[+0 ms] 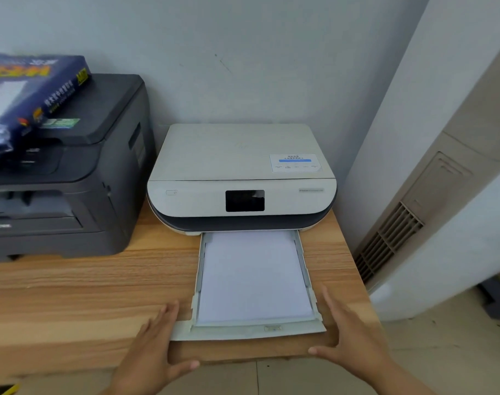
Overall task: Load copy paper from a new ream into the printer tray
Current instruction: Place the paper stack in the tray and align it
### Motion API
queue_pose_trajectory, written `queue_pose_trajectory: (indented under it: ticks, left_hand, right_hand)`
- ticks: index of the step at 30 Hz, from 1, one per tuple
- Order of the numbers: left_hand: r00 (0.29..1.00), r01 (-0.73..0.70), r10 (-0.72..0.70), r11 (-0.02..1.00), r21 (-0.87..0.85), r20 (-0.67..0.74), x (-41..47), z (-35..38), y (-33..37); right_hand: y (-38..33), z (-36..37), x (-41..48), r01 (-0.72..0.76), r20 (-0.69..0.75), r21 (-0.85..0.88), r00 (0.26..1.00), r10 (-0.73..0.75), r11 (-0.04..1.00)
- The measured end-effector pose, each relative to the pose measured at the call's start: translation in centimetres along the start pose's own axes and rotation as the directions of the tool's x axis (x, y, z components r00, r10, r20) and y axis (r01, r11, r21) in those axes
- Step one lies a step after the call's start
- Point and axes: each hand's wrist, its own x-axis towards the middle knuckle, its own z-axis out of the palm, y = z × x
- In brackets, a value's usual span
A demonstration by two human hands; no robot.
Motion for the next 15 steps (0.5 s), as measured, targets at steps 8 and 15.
queue_pose_trajectory:
  ticks: [8,15]
  left_hand:
    - [0.996,0.082,-0.079,0.995,0.059,-0.039,-1.1,-0.1,0.2]
    - [0.992,0.092,-0.092,0.996,-0.001,-0.088,-1.0,0.3,0.1]
  right_hand:
    - [1.5,0.1,-0.8,-0.104,-0.101,-0.200,0.991,0.085,0.974]
    - [0.3,-0.3,-0.5,-0.172,-0.072,-0.191,0.984,0.161,0.966]
